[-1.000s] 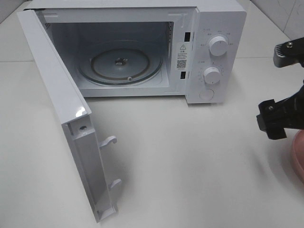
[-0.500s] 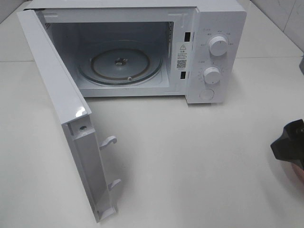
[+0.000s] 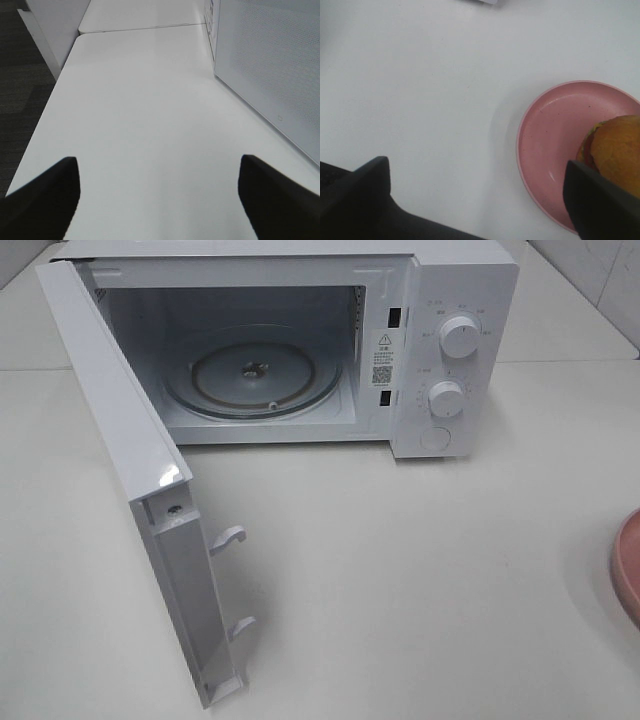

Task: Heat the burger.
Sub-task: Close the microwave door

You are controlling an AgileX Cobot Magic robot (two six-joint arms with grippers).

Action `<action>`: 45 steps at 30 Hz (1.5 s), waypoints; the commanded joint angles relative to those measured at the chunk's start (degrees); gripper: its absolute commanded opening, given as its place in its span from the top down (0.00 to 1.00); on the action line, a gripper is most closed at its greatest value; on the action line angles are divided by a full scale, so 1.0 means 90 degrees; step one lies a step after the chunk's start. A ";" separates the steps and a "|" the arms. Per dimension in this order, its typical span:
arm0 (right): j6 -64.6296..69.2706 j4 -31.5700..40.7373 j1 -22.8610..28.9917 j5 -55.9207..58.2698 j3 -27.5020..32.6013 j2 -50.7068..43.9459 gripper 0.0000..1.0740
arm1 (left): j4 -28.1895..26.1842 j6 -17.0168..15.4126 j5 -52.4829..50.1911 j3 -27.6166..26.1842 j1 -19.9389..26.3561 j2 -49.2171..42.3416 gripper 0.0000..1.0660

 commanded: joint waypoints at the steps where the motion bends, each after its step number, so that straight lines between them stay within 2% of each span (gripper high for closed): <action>1: -0.0038 -0.0019 -0.0025 0.0325 0.0045 -0.0497 0.19 | 0.0000 -0.0038 -0.0013 0.0013 0.0013 -0.0121 0.25; 2: 0.0051 -0.0019 -0.0025 0.0528 0.0057 -0.0879 0.19 | 0.0000 -0.0038 -0.0013 0.0013 0.0013 -0.0121 0.25; 7: 0.0312 -0.0006 -0.0095 0.0656 0.0185 -0.1509 0.20 | 0.0000 -0.0038 -0.0013 0.0013 0.0013 -0.0121 0.25; 10: 0.0357 0.0076 -0.0427 0.0567 0.0242 -0.1891 0.21 | 0.0000 -0.0038 -0.0013 0.0013 0.0013 -0.0121 0.25; 12: 0.0172 0.0159 -0.0891 0.0490 0.0286 -0.2254 0.22 | 0.0000 -0.0038 -0.0013 0.0013 0.0013 -0.0121 0.25; 13: 0.0172 0.0159 -0.0891 0.0490 0.0286 -0.2254 0.22 | 0.0000 -0.0038 -0.0013 0.0013 0.0013 -0.0121 0.25; 15: -0.0032 0.0134 -0.1343 0.0293 0.0388 -0.2667 0.24 | 0.0000 -0.0038 -0.0013 0.0013 0.0013 -0.0121 0.25; 24: -0.0121 0.0166 -0.2075 0.0242 0.0420 -0.3291 0.29 | 0.0000 -0.0038 -0.0013 0.0013 0.0013 -0.0121 0.25; 45: -0.0095 0.0146 -0.2101 0.0242 0.0414 -0.3291 0.29 | 0.0006 -0.0038 -0.0013 0.0013 0.0013 -0.0121 0.25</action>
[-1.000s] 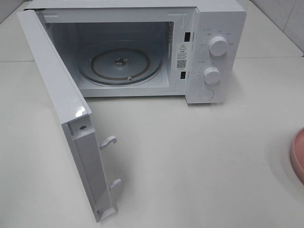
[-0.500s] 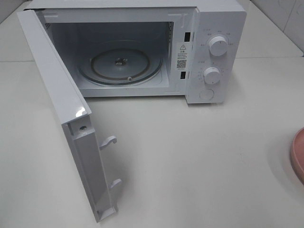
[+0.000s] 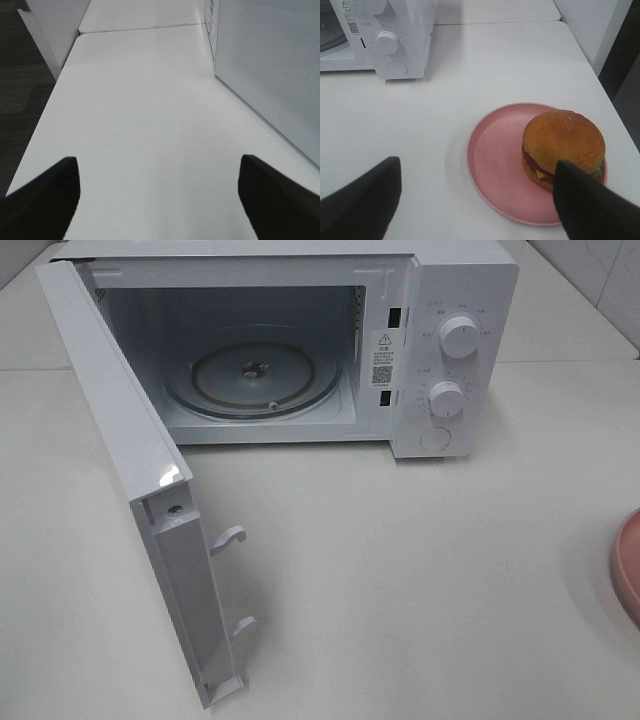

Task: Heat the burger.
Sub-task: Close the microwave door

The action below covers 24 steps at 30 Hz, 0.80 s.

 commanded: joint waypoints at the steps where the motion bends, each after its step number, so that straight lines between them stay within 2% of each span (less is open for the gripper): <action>1: -0.0083 -0.0006 -0.0025 -0.0083 0.0000 -0.0185 0.29 | 0.0006 -0.0038 -0.0013 0.0013 0.0013 -0.0121 0.25; 24: -0.0083 -0.0006 -0.0025 -0.0083 0.0000 -0.0185 0.29 | 0.0006 -0.0038 -0.0013 0.0013 0.0013 -0.0121 0.25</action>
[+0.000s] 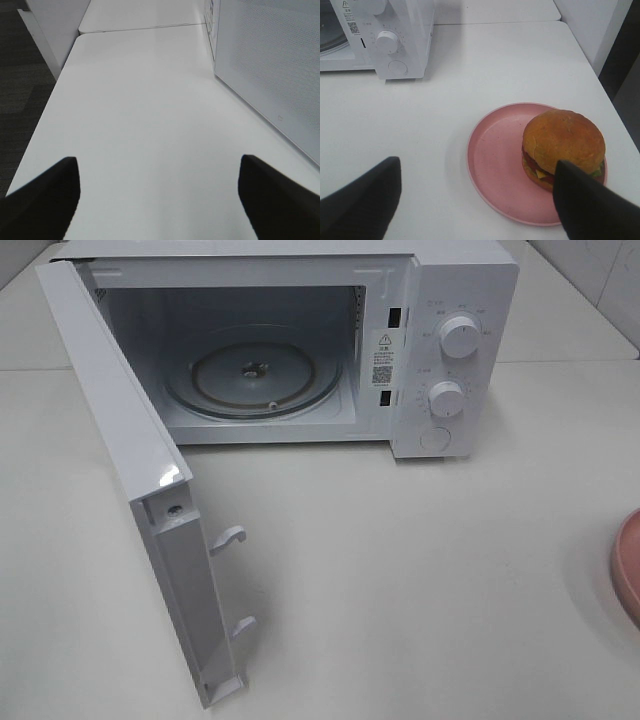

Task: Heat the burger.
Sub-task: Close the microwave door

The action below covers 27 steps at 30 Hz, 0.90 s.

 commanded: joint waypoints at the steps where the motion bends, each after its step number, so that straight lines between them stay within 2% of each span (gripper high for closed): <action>1: -0.0083 -0.0006 -0.0025 -0.0083 0.0000 -0.0185 0.29 | 0.0006 -0.0038 -0.0013 0.0013 0.0013 -0.0121 0.25; 8: -0.0083 -0.0006 -0.0025 -0.0083 0.0000 -0.0185 0.29 | -0.0115 -0.0038 -0.0121 -0.0089 0.0013 -0.0121 0.25; 11: -0.0083 -0.0006 -0.0025 -0.0083 0.0000 -0.0185 0.29 | -0.0204 -0.0038 -0.0611 -0.0172 0.0013 -0.0121 0.29; 14: -0.0083 -0.0006 -0.0025 -0.0083 0.0000 -0.0185 0.29 | -0.0115 -0.0038 -0.1662 -0.0153 0.0013 -0.0121 0.48; 15: -0.0083 -0.0006 -0.0025 -0.0083 0.0000 -0.0185 0.29 | -0.0115 -0.0038 -0.1662 -0.0153 0.0013 -0.0121 0.48; 16: -0.0083 -0.0006 -0.0025 -0.0083 0.0000 -0.0185 0.29 | -0.0115 -0.0038 -0.1910 -0.0108 0.0013 -0.0121 0.61; 17: -0.0083 -0.0006 -0.0025 -0.0083 0.0000 -0.0185 0.29 | -0.0115 -0.0038 -0.1910 -0.0108 0.0013 -0.0121 0.61; 18: -0.0083 -0.0006 -0.0025 -0.0083 0.0000 -0.0185 0.29 | -0.0025 -0.0038 -0.2413 0.0006 0.0013 -0.0108 0.74; 19: -0.0083 -0.0006 -0.0025 -0.0083 0.0000 -0.0185 0.29 | 0.0000 -0.0038 -0.2667 0.0089 0.0013 -0.0076 0.80; 20: -0.0083 -0.0006 -0.0025 -0.0083 0.0000 -0.0185 0.29 | 0.0000 -0.0038 -0.2667 0.0089 0.0013 -0.0076 0.80; 21: -0.0083 -0.0006 -0.0025 -0.0083 0.0000 -0.0185 0.29 | 0.0038 -0.0038 -0.3043 0.0223 0.0013 0.0064 0.89; 23: -0.0083 -0.0006 -0.0025 -0.0083 0.0000 -0.0185 0.29 | 0.0038 -0.0038 -0.3183 0.0312 0.0013 0.0146 0.93; 24: -0.0083 -0.0006 -0.0025 -0.0083 0.0000 -0.0185 0.29 | 0.0032 -0.0038 -0.3540 0.0528 0.0013 0.0395 1.00; 25: -0.0083 -0.0006 -0.0025 -0.0083 0.0000 -0.0185 0.29 | 0.0032 -0.0038 -0.3540 0.0528 0.0013 0.0395 1.00; 27: -0.0083 -0.0006 -0.0025 -0.0083 0.0000 -0.0185 0.29 | 0.0032 -0.0038 -0.4348 0.0815 0.0013 0.0821 1.00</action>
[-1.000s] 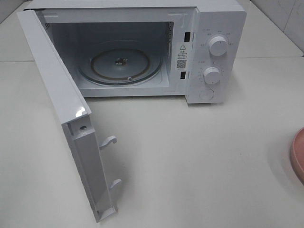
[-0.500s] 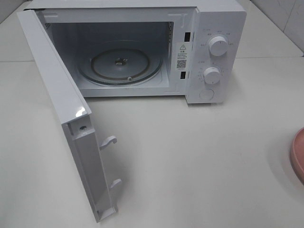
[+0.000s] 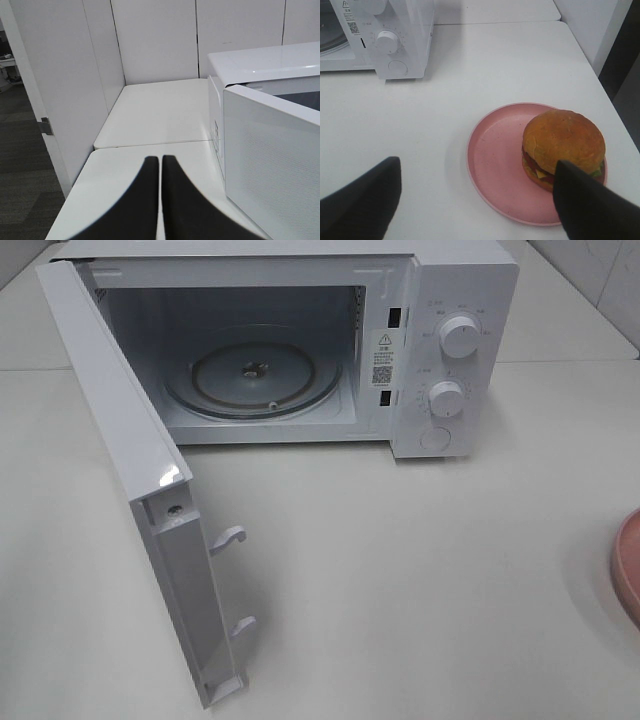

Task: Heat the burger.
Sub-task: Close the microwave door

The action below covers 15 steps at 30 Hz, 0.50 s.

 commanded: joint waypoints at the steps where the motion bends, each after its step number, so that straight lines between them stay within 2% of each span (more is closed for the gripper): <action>1: -0.0083 -0.0006 -0.0025 -0.0083 0.0000 -0.0185 0.29 | 0.0013 -0.0038 -0.0758 0.0236 0.0013 0.0325 1.00; 3: -0.0083 -0.0006 -0.0025 -0.0083 0.0000 -0.0185 0.29 | 0.0013 -0.0038 -0.2145 0.0656 0.0013 0.0999 1.00; 6: -0.0083 -0.0006 -0.0025 -0.0083 0.0000 -0.0185 0.29 | 0.0013 -0.0038 -0.2445 0.0732 0.0013 0.1152 1.00; 8: -0.0083 -0.0006 -0.0025 -0.0083 0.0000 -0.0185 0.29 | 0.0013 -0.0038 -0.3450 0.0949 0.0013 0.1738 1.00; 9: -0.0083 -0.0006 -0.0025 -0.0083 0.0000 -0.0185 0.29 | 0.0013 -0.0038 -0.3450 0.0949 0.0013 0.1738 1.00; 11: -0.0083 -0.0006 -0.0025 -0.0083 0.0000 -0.0185 0.29 | 0.0013 -0.0038 -0.4272 0.1114 0.0013 0.2432 1.00; 15: -0.0083 -0.0006 -0.0025 -0.0083 0.0000 -0.0185 0.29 | 0.0013 -0.0038 -0.5067 0.1229 0.0013 0.3151 1.00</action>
